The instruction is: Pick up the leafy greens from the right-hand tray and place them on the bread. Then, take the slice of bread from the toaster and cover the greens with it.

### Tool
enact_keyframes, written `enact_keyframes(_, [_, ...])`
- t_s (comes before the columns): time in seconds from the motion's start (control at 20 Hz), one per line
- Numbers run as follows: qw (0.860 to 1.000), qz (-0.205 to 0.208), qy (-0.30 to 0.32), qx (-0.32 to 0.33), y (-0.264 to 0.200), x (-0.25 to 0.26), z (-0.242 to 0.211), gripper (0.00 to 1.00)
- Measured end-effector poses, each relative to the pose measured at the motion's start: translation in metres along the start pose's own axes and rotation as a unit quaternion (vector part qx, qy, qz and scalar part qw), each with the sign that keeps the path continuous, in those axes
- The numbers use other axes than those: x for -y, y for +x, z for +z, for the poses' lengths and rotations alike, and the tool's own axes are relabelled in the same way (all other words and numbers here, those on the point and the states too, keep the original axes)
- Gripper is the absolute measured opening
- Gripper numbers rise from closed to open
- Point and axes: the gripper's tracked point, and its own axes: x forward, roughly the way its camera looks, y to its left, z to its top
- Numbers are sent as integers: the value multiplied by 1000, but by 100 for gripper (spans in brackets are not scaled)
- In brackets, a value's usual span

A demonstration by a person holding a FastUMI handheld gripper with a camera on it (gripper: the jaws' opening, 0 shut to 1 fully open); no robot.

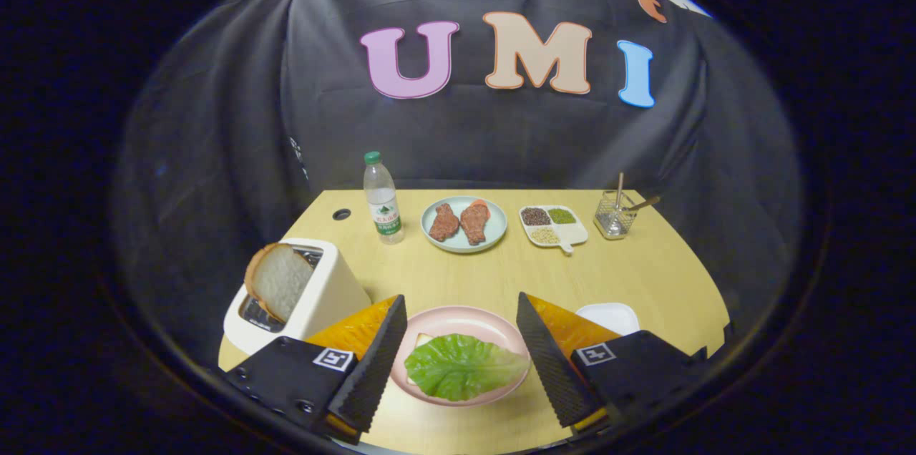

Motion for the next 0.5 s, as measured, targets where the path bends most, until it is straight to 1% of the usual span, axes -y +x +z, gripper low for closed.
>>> enact_keyframes(0.15, [1000, -6, -23, 2, -13, -34, 30, 96])
enact_keyframes(0.3, [999, 12, -47, 0, -19, -86, 55, 96])
enact_keyframes(0.4, [999, 28, -43, -8, -18, -122, 64, 97])
enact_keyframes(0.5, [998, 45, -21, -34, -11, -154, 56, 97])
